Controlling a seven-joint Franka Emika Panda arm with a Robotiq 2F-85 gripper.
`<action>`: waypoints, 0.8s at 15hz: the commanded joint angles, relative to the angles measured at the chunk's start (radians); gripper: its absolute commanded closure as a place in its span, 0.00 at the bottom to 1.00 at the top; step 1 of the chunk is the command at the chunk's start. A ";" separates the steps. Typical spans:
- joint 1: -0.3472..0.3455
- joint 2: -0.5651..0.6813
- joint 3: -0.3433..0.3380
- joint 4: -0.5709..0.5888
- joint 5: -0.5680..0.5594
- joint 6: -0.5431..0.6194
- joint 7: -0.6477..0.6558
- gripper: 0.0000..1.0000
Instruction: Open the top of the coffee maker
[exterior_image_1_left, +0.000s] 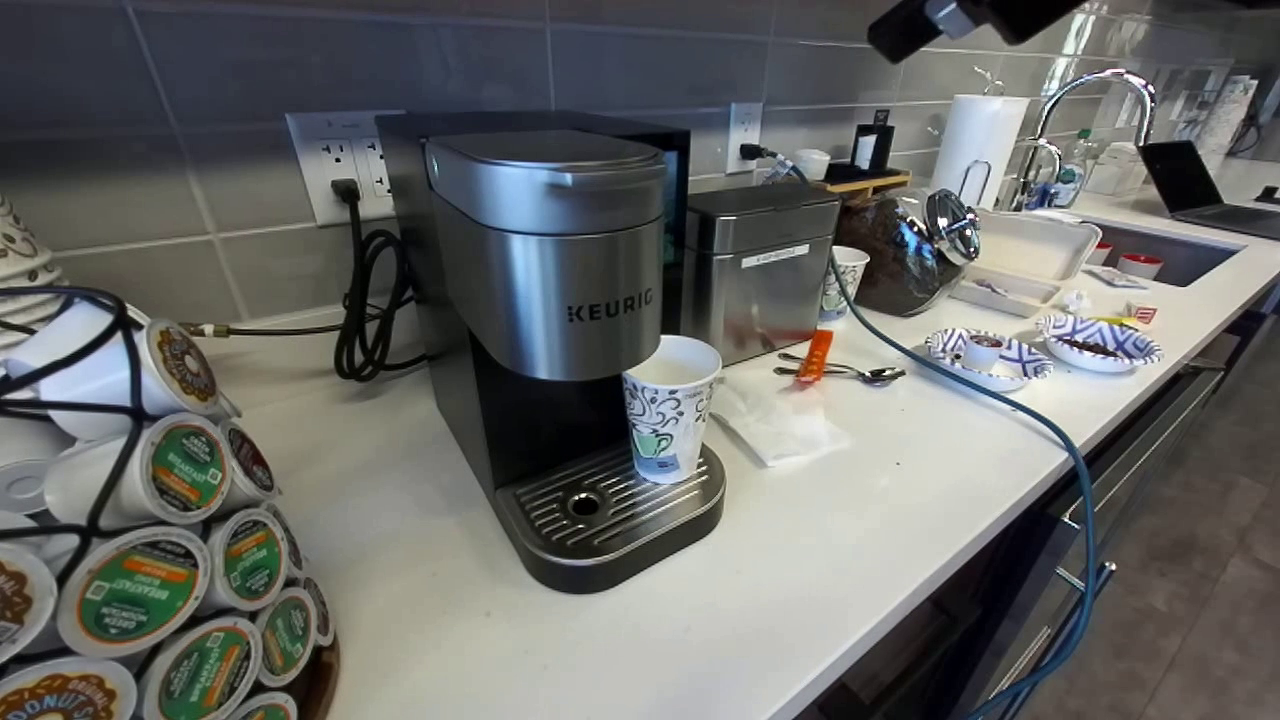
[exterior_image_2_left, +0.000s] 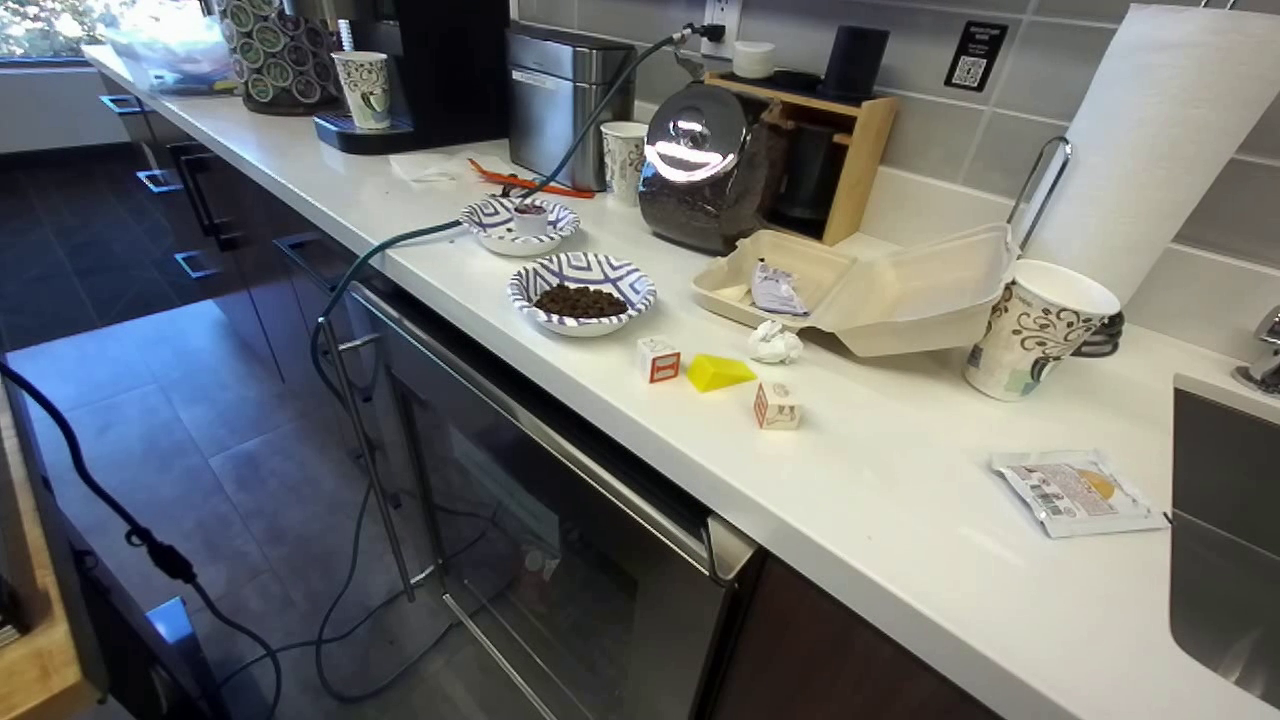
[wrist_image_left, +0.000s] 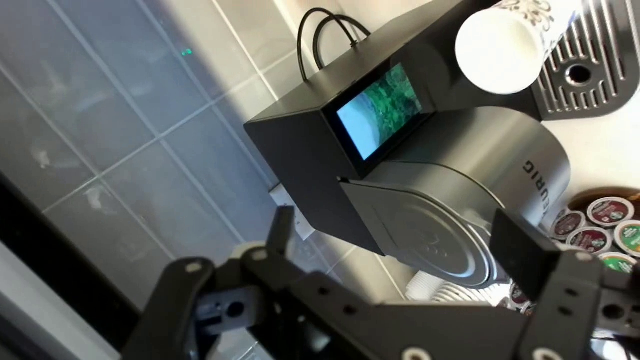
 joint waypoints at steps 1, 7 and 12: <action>0.004 0.010 -0.003 0.003 0.000 0.000 0.000 0.00; -0.143 0.061 0.128 0.038 -0.279 0.099 0.174 0.00; -0.334 0.120 0.263 0.073 -0.683 0.268 0.340 0.00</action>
